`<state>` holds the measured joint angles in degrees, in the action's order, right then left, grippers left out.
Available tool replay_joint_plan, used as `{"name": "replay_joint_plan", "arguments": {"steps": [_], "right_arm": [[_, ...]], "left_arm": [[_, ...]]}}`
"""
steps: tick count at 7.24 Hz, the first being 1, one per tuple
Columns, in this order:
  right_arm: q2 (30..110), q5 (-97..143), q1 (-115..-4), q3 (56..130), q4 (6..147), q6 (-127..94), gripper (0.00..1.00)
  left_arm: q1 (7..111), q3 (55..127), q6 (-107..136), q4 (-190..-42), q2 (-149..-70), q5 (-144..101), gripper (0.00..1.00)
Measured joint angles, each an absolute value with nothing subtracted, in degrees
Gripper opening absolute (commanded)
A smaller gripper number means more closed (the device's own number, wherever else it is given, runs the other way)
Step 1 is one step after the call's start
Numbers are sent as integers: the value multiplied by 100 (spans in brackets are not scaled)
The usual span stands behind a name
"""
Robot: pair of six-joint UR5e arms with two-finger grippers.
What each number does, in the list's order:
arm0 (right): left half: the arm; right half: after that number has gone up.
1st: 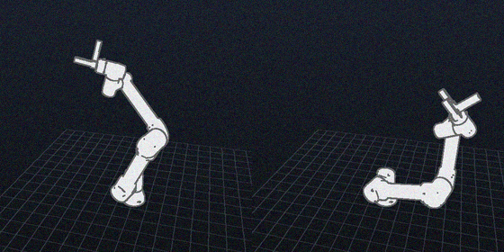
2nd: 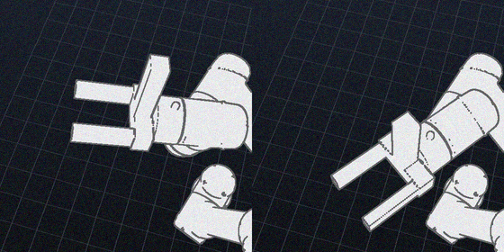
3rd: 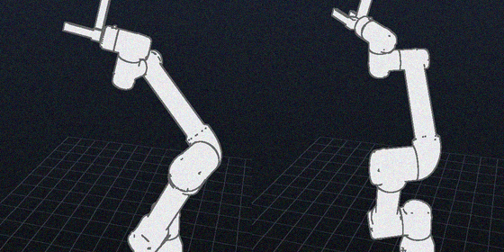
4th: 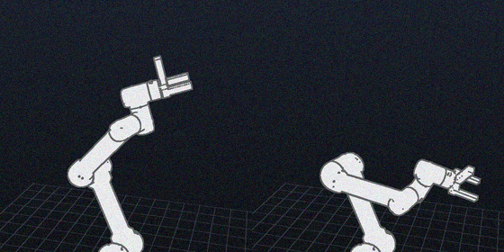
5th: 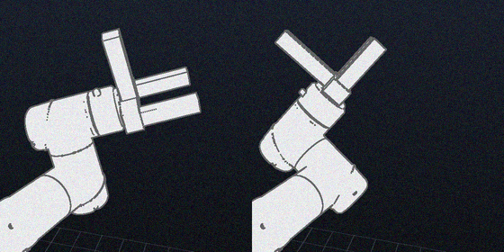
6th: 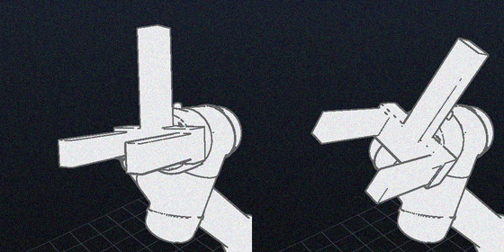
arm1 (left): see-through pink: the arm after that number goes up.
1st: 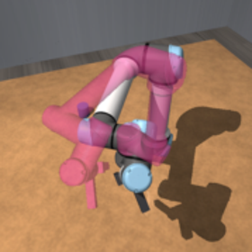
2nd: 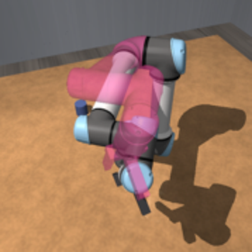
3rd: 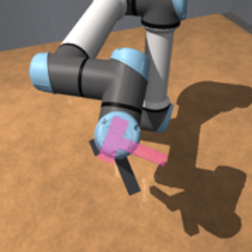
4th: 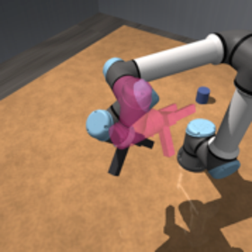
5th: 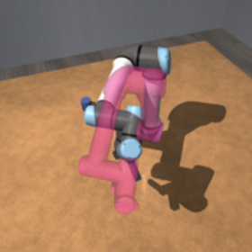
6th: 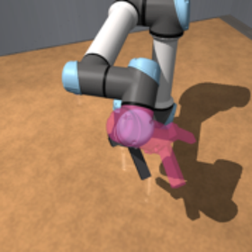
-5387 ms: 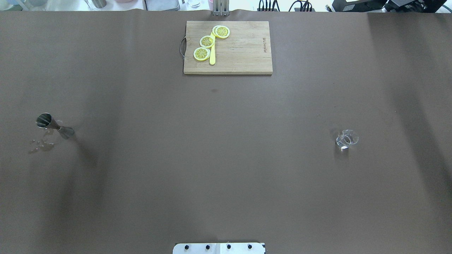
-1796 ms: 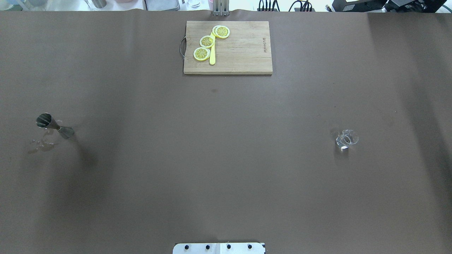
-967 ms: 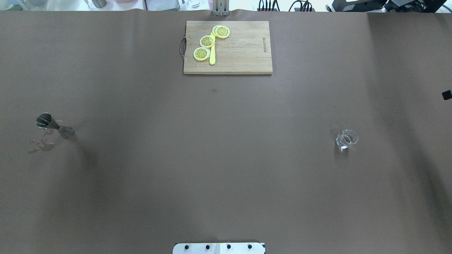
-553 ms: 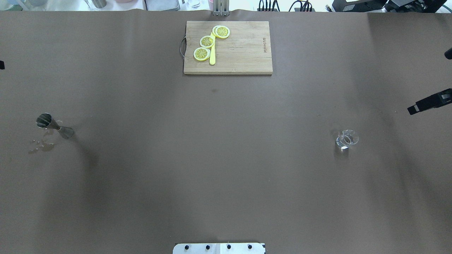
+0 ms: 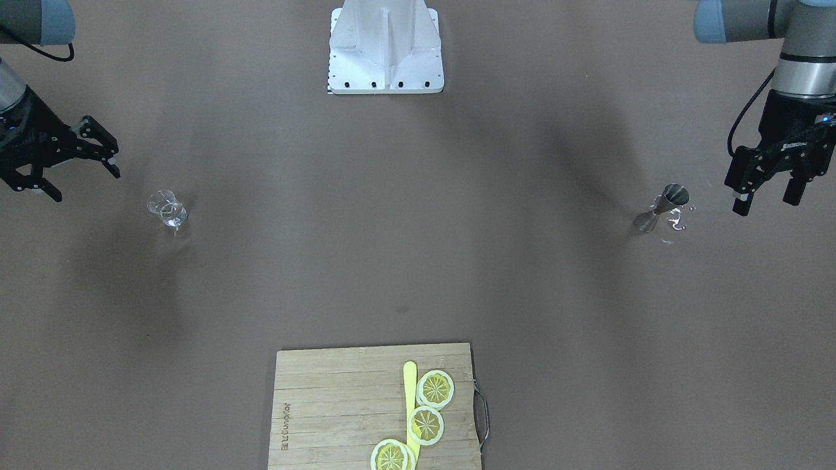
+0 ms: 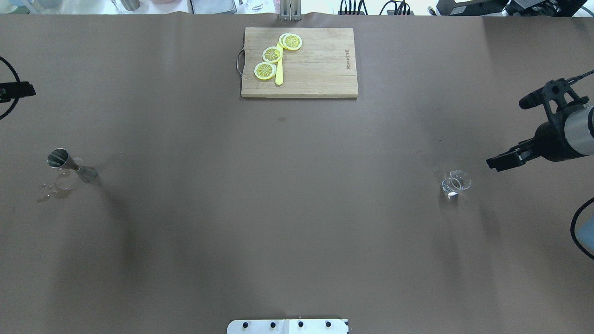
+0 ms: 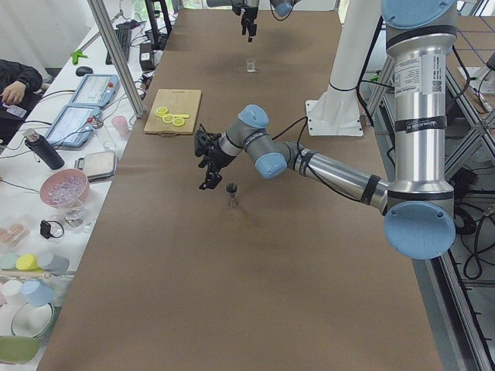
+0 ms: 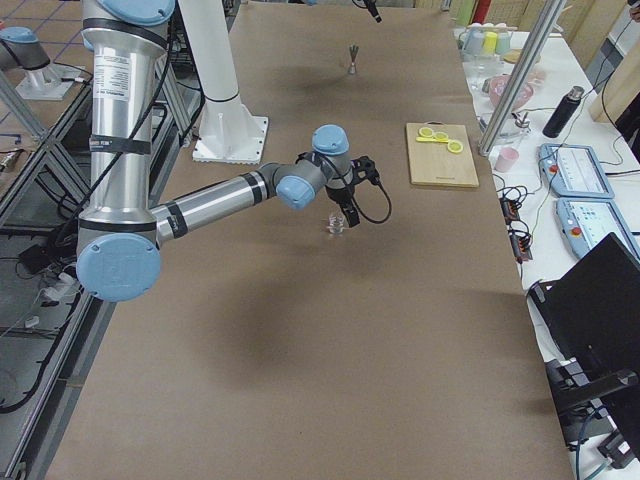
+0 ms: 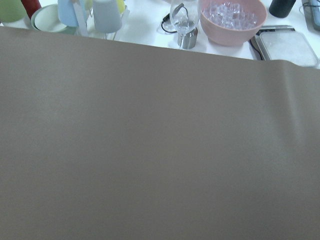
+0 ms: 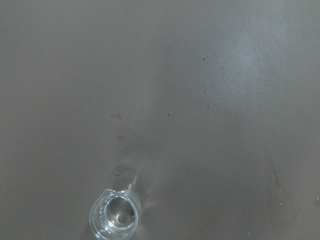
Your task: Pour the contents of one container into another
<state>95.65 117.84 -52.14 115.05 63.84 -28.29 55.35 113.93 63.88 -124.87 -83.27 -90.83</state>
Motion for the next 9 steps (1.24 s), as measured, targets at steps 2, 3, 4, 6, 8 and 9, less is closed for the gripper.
{"name": "replay_joint_plan", "arguments": {"steps": [2, 3, 4, 6, 8, 9], "right_arm": [[10008, 11448, -4892, 11488, 5269, -3216, 100], [10240, 11399, -4742, 11375, 4566, -3605, 100], [10379, 11238, -4519, 11075, 3682, -4033, 100], [10446, 10611, -4026, 10414, 2334, -4361, 100], [10440, 9739, -3505, 10342, 2040, -4004, 100], [10444, 9458, -3391, 10374, 2009, -3667, 100]], "left_arm": [[4664, 11408, 7061, -12960, -7940, -7610, 97], [4287, 11395, 7349, -13093, -7816, -6982, 97], [3930, 11379, 7624, -13161, -7760, -6330, 97], [3290, 11263, 8031, -13211, -7733, -5070, 97], [2614, 10984, 8226, -13369, -7733, -3951, 97], [2286, 10820, 8234, -13590, -7734, -3570, 97]]}}
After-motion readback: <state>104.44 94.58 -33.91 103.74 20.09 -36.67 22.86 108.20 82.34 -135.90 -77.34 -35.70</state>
